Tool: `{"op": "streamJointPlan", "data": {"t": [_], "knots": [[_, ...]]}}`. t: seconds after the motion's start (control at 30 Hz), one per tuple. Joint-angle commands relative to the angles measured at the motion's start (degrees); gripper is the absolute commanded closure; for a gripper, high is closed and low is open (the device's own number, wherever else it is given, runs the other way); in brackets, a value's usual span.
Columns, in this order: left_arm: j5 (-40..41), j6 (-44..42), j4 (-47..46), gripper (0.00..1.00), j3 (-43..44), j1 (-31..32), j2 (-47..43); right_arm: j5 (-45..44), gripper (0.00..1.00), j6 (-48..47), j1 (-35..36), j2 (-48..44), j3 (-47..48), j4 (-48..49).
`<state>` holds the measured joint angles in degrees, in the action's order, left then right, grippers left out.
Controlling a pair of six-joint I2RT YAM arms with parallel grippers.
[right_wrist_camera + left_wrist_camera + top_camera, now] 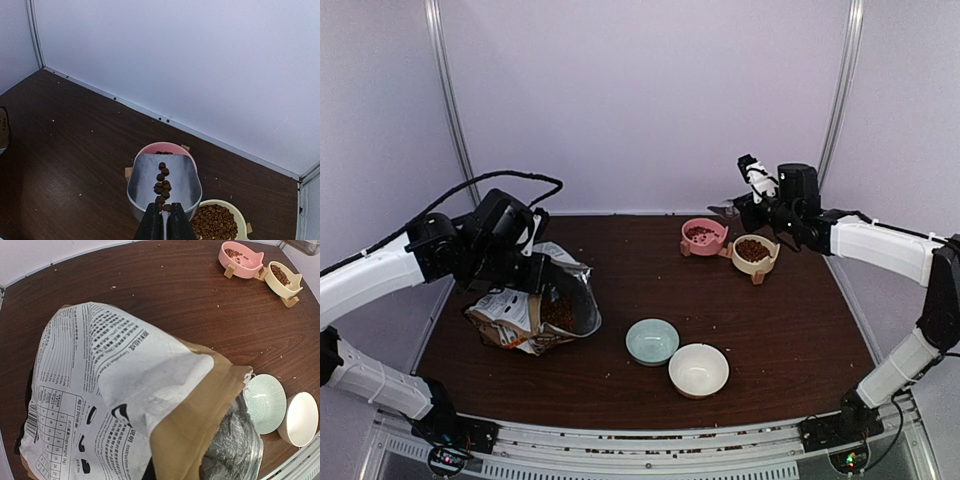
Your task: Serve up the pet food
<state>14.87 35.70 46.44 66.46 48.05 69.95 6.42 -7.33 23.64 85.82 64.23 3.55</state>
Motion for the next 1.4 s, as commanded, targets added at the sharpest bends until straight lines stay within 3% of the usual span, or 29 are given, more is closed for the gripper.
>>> {"op": "streamJointPlan", "data": {"t": [0.0, 0.87, 1.03, 1.37], "knots": [[1.6, 0.8, -2.7, 1.0, -0.4, -0.2, -2.1, 3.2, 1.0, -1.6, -1.6, 3.4, 5.3, -4.6], [1.6, 0.0, -2.7, 1.0, 0.9, -0.2, -1.5, -1.0, 1.0, -5.8, -1.9, 14.0, 19.3, -20.6], [0.6, 0.2, -3.3, 1.0, 1.9, -0.2, -2.4, 5.5, 1.0, -4.5, -1.7, 5.9, 13.8, -17.9], [-8.3, -2.6, -9.5, 1.0, 1.3, -0.2, -4.6, 14.7, 1.0, 8.4, -1.6, -10.5, -10.7, -7.6]]}}
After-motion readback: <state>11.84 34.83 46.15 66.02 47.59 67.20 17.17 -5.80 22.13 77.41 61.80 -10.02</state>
